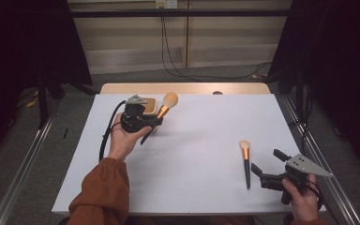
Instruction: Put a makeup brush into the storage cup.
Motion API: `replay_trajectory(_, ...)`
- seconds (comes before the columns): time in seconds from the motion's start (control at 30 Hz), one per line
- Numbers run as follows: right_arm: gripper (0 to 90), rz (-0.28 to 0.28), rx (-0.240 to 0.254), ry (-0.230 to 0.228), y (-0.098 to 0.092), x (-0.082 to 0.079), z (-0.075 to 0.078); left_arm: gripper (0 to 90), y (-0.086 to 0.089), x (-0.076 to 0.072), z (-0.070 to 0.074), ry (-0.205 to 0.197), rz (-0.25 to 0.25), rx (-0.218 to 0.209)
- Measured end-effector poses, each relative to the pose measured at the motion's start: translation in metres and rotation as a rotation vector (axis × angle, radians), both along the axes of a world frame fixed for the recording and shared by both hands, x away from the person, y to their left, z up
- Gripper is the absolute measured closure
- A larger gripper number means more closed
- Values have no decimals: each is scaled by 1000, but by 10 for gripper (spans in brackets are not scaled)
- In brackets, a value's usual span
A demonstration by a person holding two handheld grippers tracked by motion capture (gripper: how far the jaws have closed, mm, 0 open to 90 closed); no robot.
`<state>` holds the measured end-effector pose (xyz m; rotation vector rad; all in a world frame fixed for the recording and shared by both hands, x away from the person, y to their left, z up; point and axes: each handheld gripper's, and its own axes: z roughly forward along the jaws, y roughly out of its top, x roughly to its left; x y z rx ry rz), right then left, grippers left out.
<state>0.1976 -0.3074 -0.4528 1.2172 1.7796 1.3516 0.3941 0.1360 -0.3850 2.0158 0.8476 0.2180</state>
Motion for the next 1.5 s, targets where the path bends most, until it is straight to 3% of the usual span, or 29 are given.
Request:
replay_trajectory(0.43,0,-3,6,1,0,0,0,731,7,1,6,-88,38,-72)
replay_trajectory(0.87,0,-1,3,1,0,0,0,731,20,4,15,-136,72,-153)
replay_trajectory(1.0,0,-3,4,2,1,0,0,731,23,7,20,-152,86,-149)
replay_trajectory(1.5,0,0,7,2,0,0,0,730,26,22,34,-223,130,-201)
